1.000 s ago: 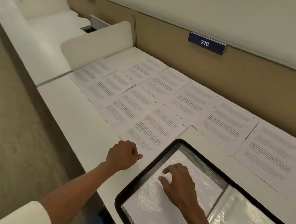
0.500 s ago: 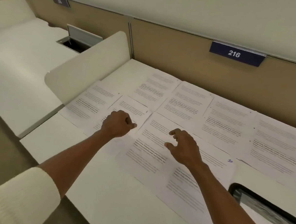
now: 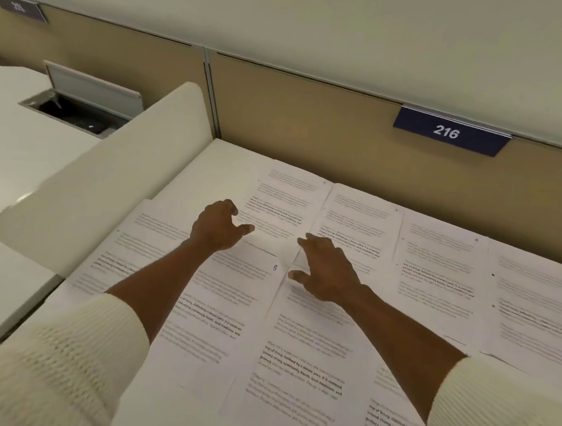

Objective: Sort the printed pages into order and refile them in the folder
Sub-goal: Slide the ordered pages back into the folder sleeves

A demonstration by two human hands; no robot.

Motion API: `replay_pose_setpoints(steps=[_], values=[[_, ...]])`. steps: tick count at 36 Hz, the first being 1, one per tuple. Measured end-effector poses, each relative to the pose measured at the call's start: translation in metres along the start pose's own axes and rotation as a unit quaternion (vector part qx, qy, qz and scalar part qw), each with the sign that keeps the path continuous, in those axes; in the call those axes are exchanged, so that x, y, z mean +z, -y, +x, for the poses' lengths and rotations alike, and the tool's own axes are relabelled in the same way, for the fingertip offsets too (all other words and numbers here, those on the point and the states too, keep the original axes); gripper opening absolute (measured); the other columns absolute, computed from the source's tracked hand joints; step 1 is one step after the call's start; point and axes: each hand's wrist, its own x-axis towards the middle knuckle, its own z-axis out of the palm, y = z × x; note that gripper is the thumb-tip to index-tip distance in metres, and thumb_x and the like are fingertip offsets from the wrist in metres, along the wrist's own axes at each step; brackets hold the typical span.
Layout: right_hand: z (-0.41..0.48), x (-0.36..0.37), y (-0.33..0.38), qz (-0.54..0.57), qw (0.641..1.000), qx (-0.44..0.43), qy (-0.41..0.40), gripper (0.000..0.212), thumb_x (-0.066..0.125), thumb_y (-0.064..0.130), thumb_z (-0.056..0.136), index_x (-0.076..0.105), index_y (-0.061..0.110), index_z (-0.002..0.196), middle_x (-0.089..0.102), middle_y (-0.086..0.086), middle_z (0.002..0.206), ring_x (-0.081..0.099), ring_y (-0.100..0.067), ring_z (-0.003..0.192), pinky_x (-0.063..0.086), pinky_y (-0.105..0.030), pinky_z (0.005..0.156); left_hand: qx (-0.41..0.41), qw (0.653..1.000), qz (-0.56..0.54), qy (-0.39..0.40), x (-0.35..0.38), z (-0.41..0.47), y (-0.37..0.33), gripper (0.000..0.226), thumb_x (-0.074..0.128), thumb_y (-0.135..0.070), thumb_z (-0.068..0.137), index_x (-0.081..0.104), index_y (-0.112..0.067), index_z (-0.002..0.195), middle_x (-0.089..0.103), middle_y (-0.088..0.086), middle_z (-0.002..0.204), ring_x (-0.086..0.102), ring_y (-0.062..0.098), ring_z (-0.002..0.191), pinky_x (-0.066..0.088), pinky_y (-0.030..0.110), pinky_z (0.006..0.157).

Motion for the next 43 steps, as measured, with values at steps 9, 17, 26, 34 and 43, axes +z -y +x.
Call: replay_pose_setpoints(steps=[9, 17, 26, 34, 43], values=[[0.037, 0.022, -0.006, -0.056, 0.998, -0.031, 0.025, 0.087, 0.035, 0.075, 0.099, 0.028, 0.017, 0.163, 0.015, -0.007, 0.174, 0.01, -0.026, 0.161, 0.007, -0.046, 0.13, -0.045, 0.998, 0.003, 0.034, 0.026, 0.059, -0.001, 0.086, 0.082, -0.061, 0.083, 0.049, -0.007, 0.14, 0.06, 0.013, 0.139, 0.06, 0.034, 0.122, 0.055, 0.045, 0.096], [0.04, 0.037, -0.013, -0.037, 0.999, -0.03, -0.024, 0.085, 0.035, 0.078, 0.097, 0.043, 0.017, 0.157, 0.025, -0.005, 0.171, 0.02, -0.025, 0.157, 0.009, -0.041, 0.128, -0.127, 0.992, -0.012, 0.021, 0.031, 0.082, -0.014, 0.089, 0.082, -0.06, 0.083, 0.05, -0.003, 0.143, 0.054, 0.019, 0.144, 0.054, 0.04, 0.132, 0.049, 0.054, 0.108], [0.044, 0.033, -0.014, 0.0, 0.999, -0.025, -0.038, 0.08, 0.046, 0.074, 0.097, 0.051, 0.015, 0.151, 0.034, -0.004, 0.167, 0.028, -0.022, 0.154, 0.016, -0.038, 0.127, -0.243, 0.928, -0.274, 0.062, 0.018, 0.095, -0.023, 0.052, 0.095, -0.031, 0.077, 0.056, -0.01, 0.104, 0.068, 0.012, 0.111, 0.07, 0.033, 0.1, 0.061, 0.045, 0.095], [0.044, 0.033, -0.011, 0.205, 0.963, 0.057, -0.165, 0.051, 0.067, 0.064, 0.091, 0.063, 0.027, 0.126, 0.061, 0.01, 0.13, 0.054, -0.009, 0.119, 0.05, -0.034, 0.099, -0.234, 0.816, -0.498, 0.178, -0.018, 0.079, -0.035, 0.049, 0.09, -0.01, 0.08, 0.068, -0.004, 0.124, 0.079, 0.016, 0.107, 0.079, 0.036, 0.091, 0.065, 0.049, 0.078], [0.026, -0.022, 0.005, 0.718, 0.639, 0.247, -0.121, 0.05, 0.072, 0.058, 0.092, 0.065, 0.017, 0.121, 0.078, -0.015, 0.106, 0.078, -0.036, 0.089, 0.064, -0.047, 0.084, -0.121, 0.692, -0.659, 0.268, -0.064, 0.019, -0.066, 0.05, 0.061, -0.002, 0.092, 0.06, -0.017, 0.14, 0.071, 0.018, 0.133, 0.069, 0.041, 0.122, 0.058, 0.056, 0.098]])
